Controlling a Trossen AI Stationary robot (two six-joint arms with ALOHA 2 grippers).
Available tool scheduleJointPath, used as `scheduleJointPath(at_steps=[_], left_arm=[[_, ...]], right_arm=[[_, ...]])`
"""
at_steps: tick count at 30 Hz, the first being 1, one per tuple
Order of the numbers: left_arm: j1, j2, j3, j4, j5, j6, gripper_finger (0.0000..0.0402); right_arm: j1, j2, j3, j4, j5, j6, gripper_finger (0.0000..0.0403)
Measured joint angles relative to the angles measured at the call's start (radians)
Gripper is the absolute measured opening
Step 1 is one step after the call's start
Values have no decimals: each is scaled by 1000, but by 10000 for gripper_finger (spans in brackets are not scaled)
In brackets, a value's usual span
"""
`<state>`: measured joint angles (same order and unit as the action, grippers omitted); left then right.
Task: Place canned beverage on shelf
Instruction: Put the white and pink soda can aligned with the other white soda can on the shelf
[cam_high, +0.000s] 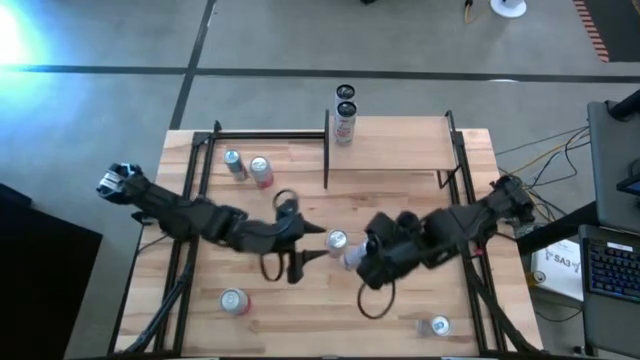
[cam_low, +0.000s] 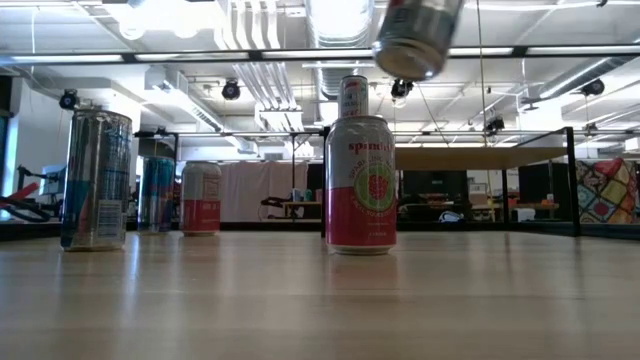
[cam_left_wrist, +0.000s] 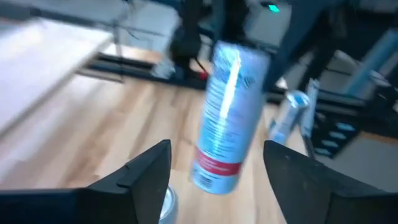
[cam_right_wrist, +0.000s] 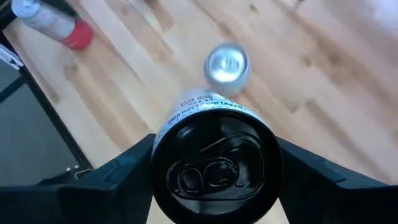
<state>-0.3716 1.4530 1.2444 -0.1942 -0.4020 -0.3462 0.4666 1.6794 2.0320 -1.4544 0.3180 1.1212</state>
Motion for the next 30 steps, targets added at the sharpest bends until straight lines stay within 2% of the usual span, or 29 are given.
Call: scheduleJointPath(at_steps=[6, 10, 13, 18, 22, 25, 30], left_arm=[[164, 58, 22, 4, 337, 60, 305], [254, 85, 61, 13, 446, 105, 345], [293, 112, 88, 6, 453, 161, 357], [330, 179, 144, -7, 490, 224, 355], [349, 222, 198, -57, 462, 230, 346], [366, 233, 222, -65, 426, 237, 328], [387, 233, 231, -64, 426, 266, 284]], right_arm=[[-92, 0, 54, -29, -2, -182, 260], [-149, -1, 77, -49, -11, -206, 260], [-187, -3, 100, -47, -12, -217, 260], [-238, -4, 140, -56, -20, -215, 260], [-273, -4, 148, -51, -44, -171, 260], [-293, -3, 147, -54, -57, -145, 260], [-315, -3, 145, -58, -56, -145, 261]])
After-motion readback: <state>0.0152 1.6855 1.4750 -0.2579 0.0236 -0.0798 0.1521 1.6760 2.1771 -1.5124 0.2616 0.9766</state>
